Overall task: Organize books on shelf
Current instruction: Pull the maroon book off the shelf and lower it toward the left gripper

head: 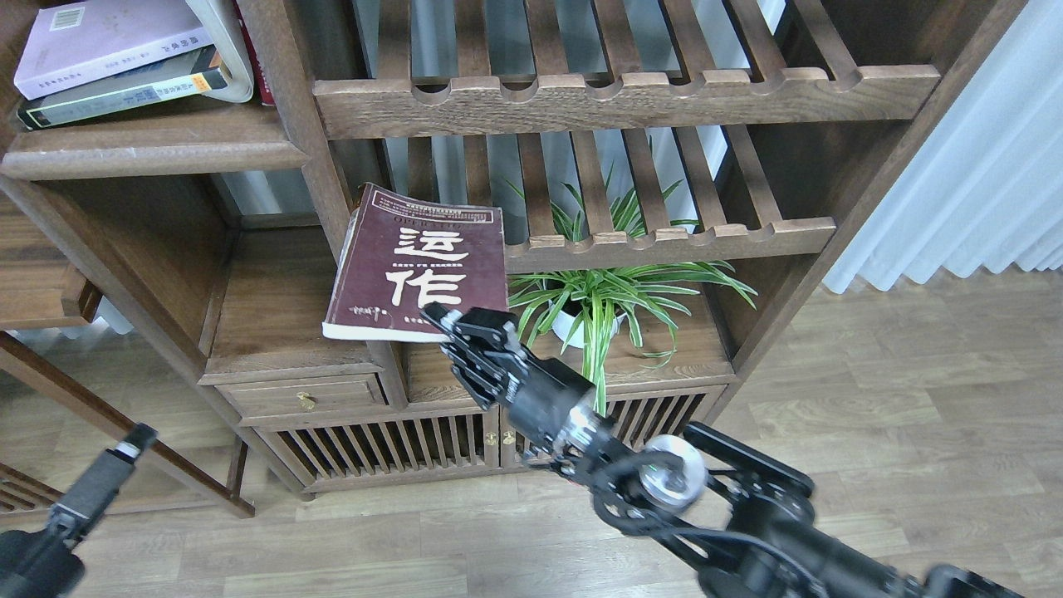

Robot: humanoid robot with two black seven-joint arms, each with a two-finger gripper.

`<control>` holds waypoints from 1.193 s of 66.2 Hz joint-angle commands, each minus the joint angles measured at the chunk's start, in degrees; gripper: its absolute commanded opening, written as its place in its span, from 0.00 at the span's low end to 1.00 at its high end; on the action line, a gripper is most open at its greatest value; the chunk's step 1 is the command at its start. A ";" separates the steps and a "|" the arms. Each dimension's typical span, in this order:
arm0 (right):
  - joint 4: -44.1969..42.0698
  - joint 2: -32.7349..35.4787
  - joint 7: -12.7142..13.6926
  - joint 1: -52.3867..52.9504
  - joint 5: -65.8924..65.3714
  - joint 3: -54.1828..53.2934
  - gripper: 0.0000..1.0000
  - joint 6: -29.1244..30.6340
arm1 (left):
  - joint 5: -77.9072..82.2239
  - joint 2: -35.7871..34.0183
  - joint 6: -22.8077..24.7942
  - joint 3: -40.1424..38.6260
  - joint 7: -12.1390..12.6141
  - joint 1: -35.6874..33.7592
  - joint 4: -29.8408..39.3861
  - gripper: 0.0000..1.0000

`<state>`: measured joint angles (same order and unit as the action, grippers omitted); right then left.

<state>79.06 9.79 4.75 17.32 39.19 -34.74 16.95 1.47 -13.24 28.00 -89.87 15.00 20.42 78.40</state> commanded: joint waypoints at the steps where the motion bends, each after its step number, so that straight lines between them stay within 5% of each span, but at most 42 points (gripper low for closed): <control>1: 1.27 7.34 4.65 -4.13 -0.08 0.64 0.05 8.96 | -7.26 3.57 0.00 4.87 -1.82 0.58 0.18 0.99; 9: 0.13 12.27 10.72 -9.14 -0.26 0.47 0.05 11.05 | -14.91 3.84 0.00 7.69 -1.91 0.59 0.26 0.99; 10: -1.70 13.23 13.16 -11.58 -0.26 -0.14 0.06 11.05 | -18.05 3.75 0.00 9.08 -1.91 0.50 0.35 0.98; 30: -5.14 13.59 21.53 -17.05 -0.61 0.73 0.06 11.05 | -19.31 6.38 0.00 22.37 -1.55 -0.03 0.79 0.95; 63: -4.79 11.83 21.62 -20.04 -5.80 6.00 0.06 11.05 | -14.65 10.96 0.00 34.41 -1.11 0.59 -0.17 0.91; 79: -4.35 11.04 21.45 -22.06 -8.35 6.27 0.06 11.05 | -14.30 11.31 0.00 35.64 -0.41 0.23 -2.28 0.76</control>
<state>74.46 20.93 26.19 -3.87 31.92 -28.56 28.01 -13.09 -2.28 28.00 -54.47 13.97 21.10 77.19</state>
